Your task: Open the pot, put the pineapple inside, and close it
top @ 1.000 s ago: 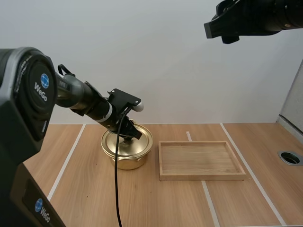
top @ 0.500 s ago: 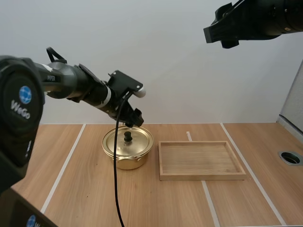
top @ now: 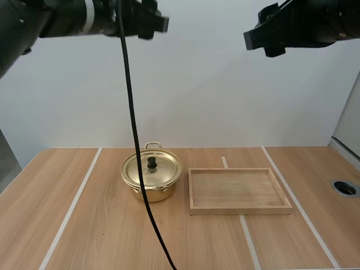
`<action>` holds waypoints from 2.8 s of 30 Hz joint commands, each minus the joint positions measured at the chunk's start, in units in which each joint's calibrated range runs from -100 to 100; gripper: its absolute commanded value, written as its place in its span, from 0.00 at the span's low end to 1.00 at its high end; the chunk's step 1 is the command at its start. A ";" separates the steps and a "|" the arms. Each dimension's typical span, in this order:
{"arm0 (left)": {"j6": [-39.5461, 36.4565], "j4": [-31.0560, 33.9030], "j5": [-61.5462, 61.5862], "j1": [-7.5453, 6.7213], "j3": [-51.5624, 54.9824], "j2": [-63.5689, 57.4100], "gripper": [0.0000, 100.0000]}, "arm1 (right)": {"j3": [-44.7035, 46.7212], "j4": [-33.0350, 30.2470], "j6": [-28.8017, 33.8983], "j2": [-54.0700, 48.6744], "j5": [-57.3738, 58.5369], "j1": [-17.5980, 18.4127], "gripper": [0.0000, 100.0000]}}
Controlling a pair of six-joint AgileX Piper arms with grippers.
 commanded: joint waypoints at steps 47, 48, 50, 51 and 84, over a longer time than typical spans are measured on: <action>-14.34 11.16 -29.33 0.83 69.53 -51.02 1.00 | 74.22 -0.12 9.03 -30.80 -54.08 -0.15 1.00; -14.34 11.75 -29.91 0.98 70.54 -51.31 1.00 | 75.63 -0.02 9.12 -31.29 -53.64 -0.15 1.00; -14.34 12.60 -29.91 1.30 72.21 -51.61 1.00 | 77.13 0.81 9.12 -32.00 -52.61 -0.15 1.00; -14.34 12.60 -29.91 1.40 73.06 -51.96 1.00 | 77.80 0.92 9.12 -32.58 -50.58 -0.15 1.00; -33.35 37.85 -18.61 2.50 77.32 -54.75 1.00 | 80.96 -4.76 9.02 -34.01 -49.96 -1.36 1.00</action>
